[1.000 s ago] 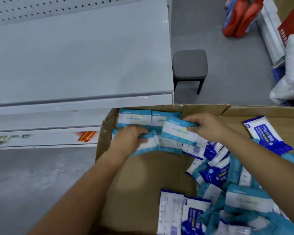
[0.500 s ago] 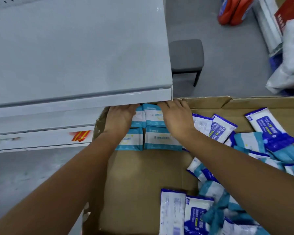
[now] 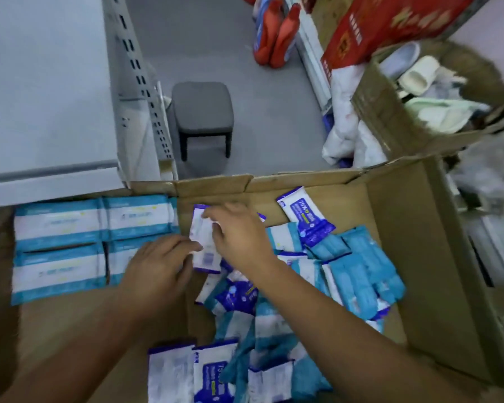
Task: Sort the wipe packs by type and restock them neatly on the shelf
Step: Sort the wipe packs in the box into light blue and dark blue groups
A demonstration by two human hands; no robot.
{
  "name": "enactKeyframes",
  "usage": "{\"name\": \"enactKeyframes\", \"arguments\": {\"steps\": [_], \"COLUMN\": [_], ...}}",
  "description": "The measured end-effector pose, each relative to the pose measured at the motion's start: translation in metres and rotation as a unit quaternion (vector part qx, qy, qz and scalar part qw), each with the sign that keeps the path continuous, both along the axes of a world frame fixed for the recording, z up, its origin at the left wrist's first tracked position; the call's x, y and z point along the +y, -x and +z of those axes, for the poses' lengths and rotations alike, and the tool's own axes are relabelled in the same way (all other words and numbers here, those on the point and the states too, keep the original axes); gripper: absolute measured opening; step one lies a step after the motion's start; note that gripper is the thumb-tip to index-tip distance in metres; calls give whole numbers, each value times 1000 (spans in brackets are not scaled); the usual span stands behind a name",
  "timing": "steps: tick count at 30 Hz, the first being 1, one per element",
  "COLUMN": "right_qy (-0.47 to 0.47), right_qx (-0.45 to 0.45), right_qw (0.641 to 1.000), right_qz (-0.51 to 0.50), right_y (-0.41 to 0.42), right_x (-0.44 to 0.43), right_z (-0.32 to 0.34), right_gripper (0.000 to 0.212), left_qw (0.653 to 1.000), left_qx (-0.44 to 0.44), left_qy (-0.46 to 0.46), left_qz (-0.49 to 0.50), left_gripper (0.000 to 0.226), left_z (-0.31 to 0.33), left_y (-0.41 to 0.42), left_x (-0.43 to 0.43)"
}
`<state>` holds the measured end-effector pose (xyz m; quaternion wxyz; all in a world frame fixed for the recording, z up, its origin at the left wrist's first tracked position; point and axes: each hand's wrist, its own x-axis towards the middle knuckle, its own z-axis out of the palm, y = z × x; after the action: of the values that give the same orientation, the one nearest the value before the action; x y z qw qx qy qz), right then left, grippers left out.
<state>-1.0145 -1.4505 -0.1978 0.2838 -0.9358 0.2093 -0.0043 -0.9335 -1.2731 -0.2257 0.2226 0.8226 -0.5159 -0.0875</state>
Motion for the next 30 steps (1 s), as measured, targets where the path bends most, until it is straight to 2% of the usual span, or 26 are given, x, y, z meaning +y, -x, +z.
{"name": "enactKeyframes", "arguments": {"steps": [4, 7, 10, 12, 14, 16, 19, 21, 23, 25, 27, 30], "right_qy": [-43, -58, -24, -11, -44, -86, -124, -147, -153, -141, -200, -320], "right_qx": [78, 157, 280, 329, 308, 272, 284, 286, 261, 221, 140, 40], "right_qw": [977, 945, 911, 899, 902, 908, 910, 912, 920, 930, 922, 889], "right_qz": [-195, -280, -301, -288, -299, -308, -275, -254, -248, -258, -301, -324], "right_y": [103, 164, 207, 225, 238, 247, 253, 259, 264, 270, 274, 276], "right_x": [-77, -116, -125, -121, -119, -122, -127, -129, -133, -137, -141, -141], "right_z": [7, 15, 19, 17, 10, 5, 0, -4, -5, -3, 1, 7], "right_gripper": [20, 5, 27, 44, 52, 56, 70, 79, 79, 67, 54, 72], "left_qw": [990, 971, 960, 943, 921, 914, 941, 956, 956, 951, 946, 930], "left_qx": [139, 229, 217, 158, 127, 111, 72, 28, 16, 66, 151, 284], "left_qy": [-19, -71, -179, -292, -367, -388, -327, -292, -293, -302, -286, -219], "left_qz": [-3, 12, 7, 12, 15, 27, 38, 17, -6, 3, 31, 82], "left_gripper": [32, 38, 30, 41, 50, 58, 82, 89, 90, 85, 76, 65], "left_z": [9, 17, 30, 38, 40, 35, 27, 22, 19, 17, 17, 20], "left_y": [52, 78, 98, 111, 125, 138, 152, 159, 161, 159, 155, 145], "left_x": [-53, -91, -124, -140, -150, -154, -156, -159, -163, -167, -170, -165]}}
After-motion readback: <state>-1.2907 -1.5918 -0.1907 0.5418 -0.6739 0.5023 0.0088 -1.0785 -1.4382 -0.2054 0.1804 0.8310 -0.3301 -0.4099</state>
